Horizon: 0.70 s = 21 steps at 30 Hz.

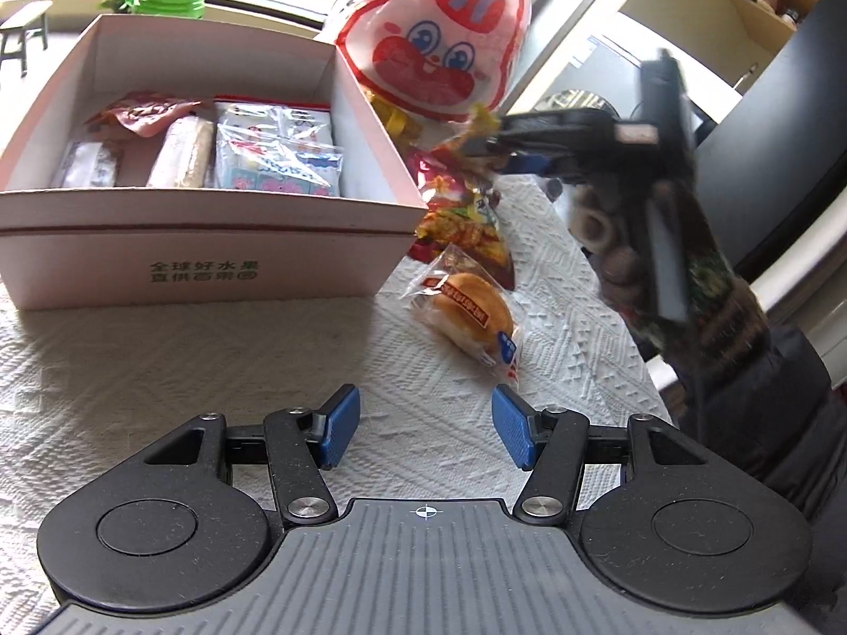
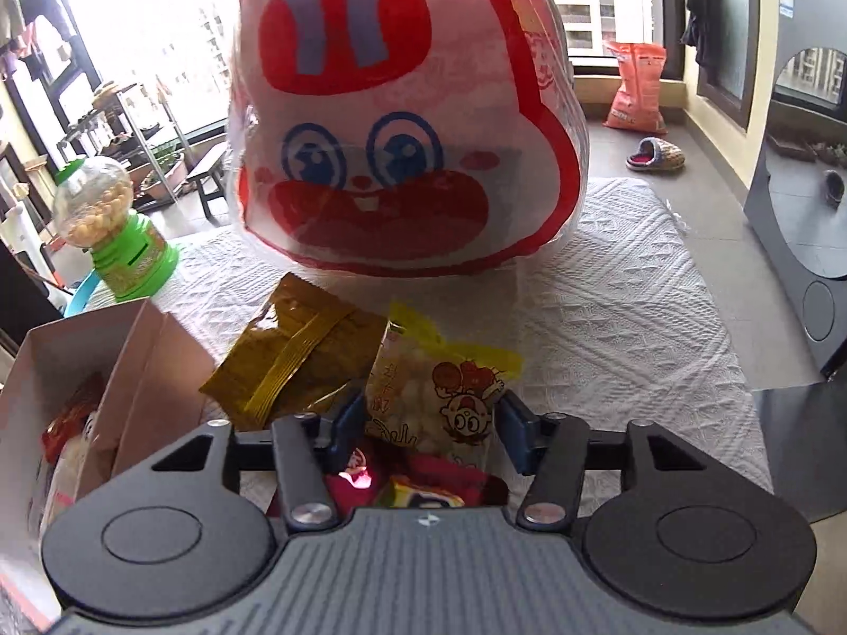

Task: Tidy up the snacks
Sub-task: 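Move the left tool toward the round bread packet while the right approaches the white-ball candy bag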

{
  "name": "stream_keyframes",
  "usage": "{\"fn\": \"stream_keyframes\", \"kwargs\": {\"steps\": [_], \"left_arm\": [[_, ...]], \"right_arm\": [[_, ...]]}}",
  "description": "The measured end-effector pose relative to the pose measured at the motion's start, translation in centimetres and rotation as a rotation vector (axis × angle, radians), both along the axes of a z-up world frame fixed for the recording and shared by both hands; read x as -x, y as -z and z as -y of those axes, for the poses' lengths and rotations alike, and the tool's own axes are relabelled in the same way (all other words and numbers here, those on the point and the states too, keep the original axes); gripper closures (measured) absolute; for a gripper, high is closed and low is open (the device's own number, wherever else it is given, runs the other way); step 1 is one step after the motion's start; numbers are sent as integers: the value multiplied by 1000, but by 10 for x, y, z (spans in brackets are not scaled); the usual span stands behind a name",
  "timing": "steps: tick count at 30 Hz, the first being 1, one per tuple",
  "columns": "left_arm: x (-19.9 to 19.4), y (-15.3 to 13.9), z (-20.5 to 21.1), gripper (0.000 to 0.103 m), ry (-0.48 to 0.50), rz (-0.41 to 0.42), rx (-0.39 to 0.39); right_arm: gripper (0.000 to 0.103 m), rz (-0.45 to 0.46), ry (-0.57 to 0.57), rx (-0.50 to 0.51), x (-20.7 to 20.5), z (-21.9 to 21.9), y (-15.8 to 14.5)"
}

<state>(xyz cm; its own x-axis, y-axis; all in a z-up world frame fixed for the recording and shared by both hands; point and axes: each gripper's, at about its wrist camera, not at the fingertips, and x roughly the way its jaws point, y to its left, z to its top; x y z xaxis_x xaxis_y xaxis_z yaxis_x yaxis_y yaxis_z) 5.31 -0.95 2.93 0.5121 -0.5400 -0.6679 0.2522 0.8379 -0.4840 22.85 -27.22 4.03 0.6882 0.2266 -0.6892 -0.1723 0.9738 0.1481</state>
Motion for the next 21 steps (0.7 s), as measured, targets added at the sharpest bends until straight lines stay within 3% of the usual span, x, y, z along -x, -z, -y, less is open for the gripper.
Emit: {"fn": "stream_keyframes", "kwargs": {"steps": [5, 6, 8, 9, 16, 21], "left_arm": [[-2, 3, 8, 42, 13, -11, 10], [-1, 3, 10, 42, 14, -13, 13], [-1, 3, 12, 42, 11, -14, 22], [-1, 2, 13, 42, 10, -14, 24], [-2, -3, 19, 42, -16, -18, 30], [-3, -7, 18, 42, -77, -1, 13]], "right_arm": [[64, 106, 25, 41, 56, 29, -21], [65, 101, 21, 32, 65, 36, -22], [79, 71, 1, 9, 83, 45, -18], [79, 58, -15, -3, 95, 46, -15], [79, 50, -189, 28, 159, 12, 12], [79, 21, -395, 2, 194, -26, 28]]}}
